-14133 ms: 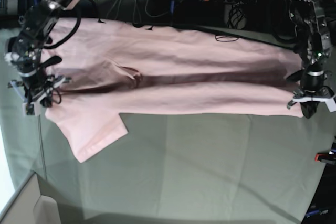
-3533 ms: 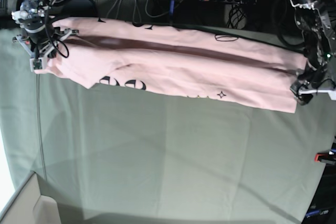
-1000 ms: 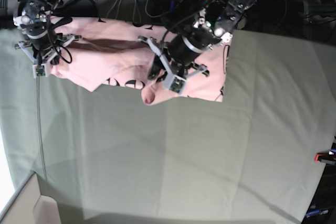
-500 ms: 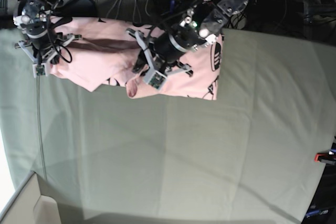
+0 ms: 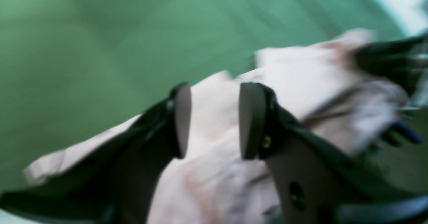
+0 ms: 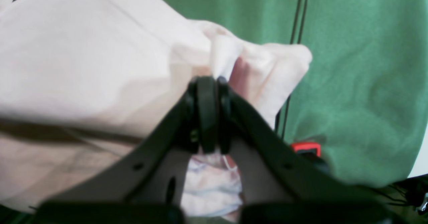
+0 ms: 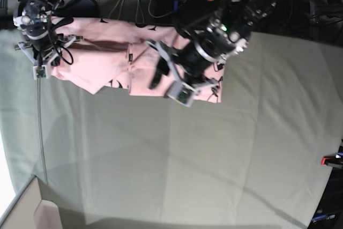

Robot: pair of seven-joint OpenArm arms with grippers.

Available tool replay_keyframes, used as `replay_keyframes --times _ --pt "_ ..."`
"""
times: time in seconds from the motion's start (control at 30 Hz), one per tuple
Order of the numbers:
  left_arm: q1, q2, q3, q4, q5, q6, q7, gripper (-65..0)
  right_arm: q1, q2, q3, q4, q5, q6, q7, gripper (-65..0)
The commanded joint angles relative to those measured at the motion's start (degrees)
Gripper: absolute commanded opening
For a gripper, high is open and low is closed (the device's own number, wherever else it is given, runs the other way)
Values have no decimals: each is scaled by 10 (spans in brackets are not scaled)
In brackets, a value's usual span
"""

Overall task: Layout the t-shirt on the table in an organized manner, then fold the t-shirt properly
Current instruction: 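Lift the shirt end with the left gripper and fold it toward the right gripper, then release the folded end with the left gripper and raise it away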

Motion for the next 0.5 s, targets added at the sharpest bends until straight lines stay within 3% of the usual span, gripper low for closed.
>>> replay_keyframes --times 0.0,0.17,0.33,0.47 --pt "3 1 -15 -3 -2 -2 -11 -453 3 4 0 12 6 -2 10 -650" --pt "15 4 -36 -58 -2 -7 -7 -478 3 4 0 12 6 -2 10 -650" --pt "-17 4 63 -86 0 -8 55 -477 3 4 3 13 5 -2 10 -650" --pt "-52 4 153 -84 -2 -8 60 -477 2 4 3 13 5 -2 10 -650"
